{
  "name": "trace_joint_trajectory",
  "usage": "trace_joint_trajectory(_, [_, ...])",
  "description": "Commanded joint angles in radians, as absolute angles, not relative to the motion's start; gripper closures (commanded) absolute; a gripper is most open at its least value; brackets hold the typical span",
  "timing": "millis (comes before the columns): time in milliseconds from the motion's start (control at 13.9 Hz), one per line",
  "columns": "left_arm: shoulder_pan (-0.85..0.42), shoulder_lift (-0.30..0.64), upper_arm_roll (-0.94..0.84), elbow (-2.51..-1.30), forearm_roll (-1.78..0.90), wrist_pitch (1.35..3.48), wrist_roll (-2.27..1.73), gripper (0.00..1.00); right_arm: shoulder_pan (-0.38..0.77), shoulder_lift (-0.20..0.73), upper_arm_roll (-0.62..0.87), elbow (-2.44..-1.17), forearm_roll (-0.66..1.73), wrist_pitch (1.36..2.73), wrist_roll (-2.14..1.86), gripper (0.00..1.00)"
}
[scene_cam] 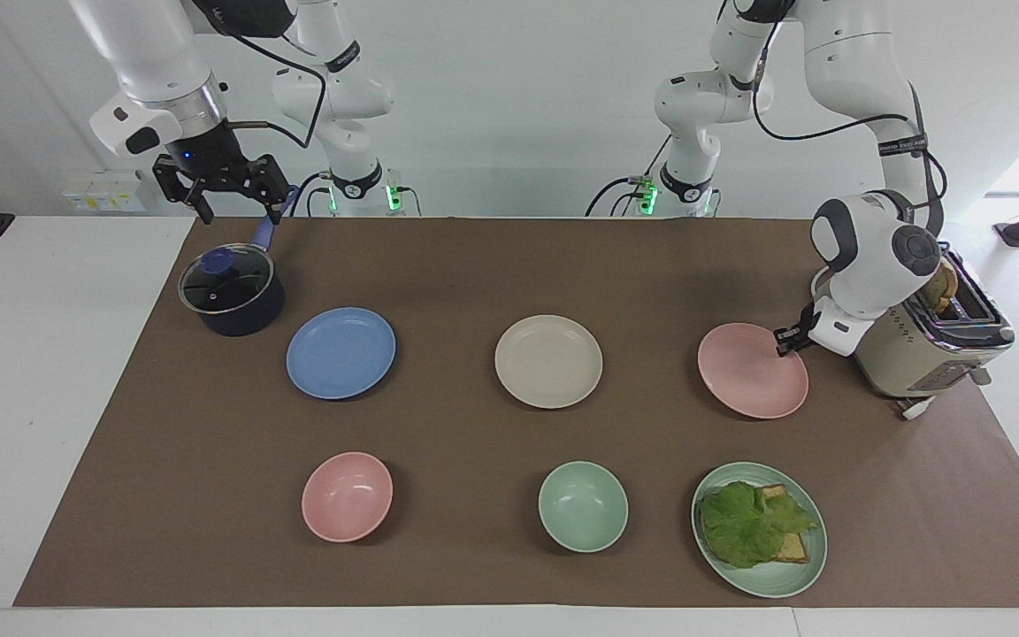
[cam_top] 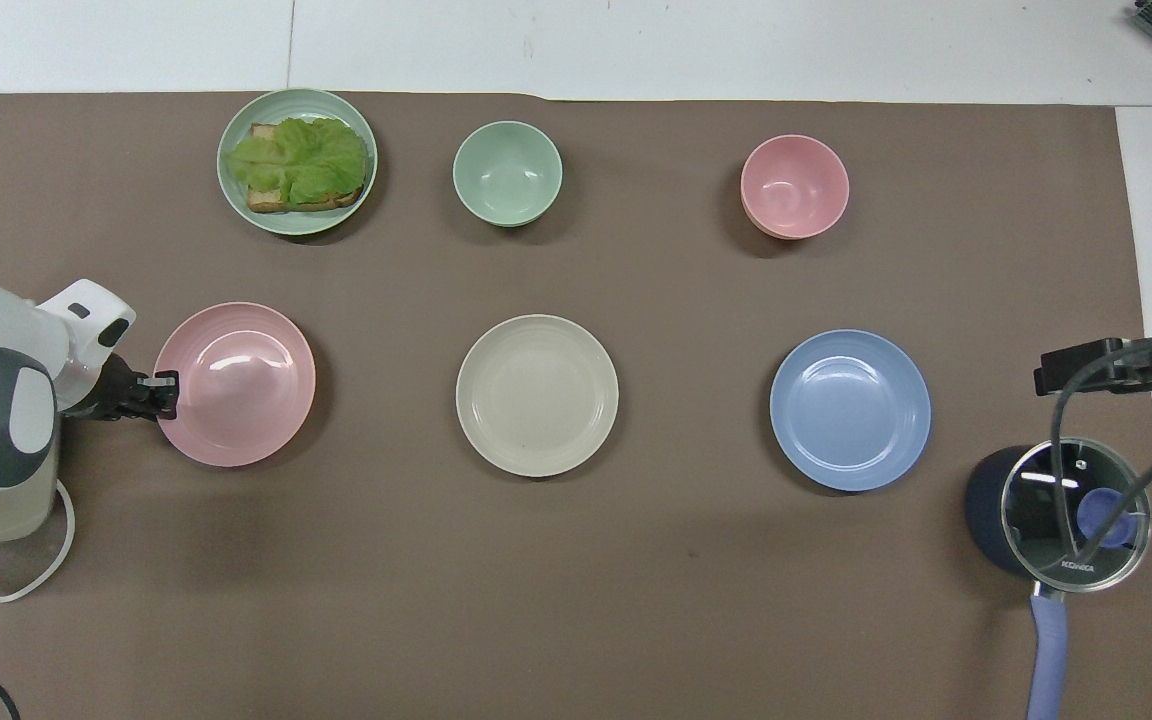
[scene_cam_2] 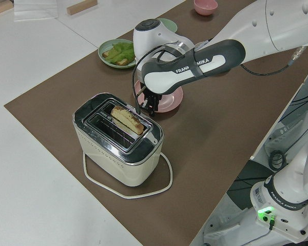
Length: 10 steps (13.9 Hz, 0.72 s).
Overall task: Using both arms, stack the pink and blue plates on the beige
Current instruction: 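Reach the left gripper to the pink plate rim and grasp it, then lift the pink plate with the left gripper onto the beige plate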
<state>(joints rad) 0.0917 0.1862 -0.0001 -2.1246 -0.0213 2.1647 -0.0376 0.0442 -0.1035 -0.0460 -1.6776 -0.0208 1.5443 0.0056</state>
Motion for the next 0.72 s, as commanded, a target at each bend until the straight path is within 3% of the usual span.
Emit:
trace_joint_trajectory(0, [0.094, 0.166, -0.006, -2.106, -0.017, 2.082, -0.046, 1.00, 0.034, -0.130, -0.041, -1.710, 0.000, 1.566, 0.011, 0.00])
trace_joint_trajectory(504, [0.094, 0.160, -0.011, -1.810, -0.162, 1.666, -0.046, 1.00, 0.034, -0.130, -0.041, -1.710, 0.002, 1.565, 0.009, 0.00])
trace_joint_trajectory(648, [0.091, 0.143, -0.015, -1.799, -0.237, 1.644, -0.055, 1.00, 0.034, -0.130, -0.041, -1.710, 0.002, 1.565, 0.009, 0.00])
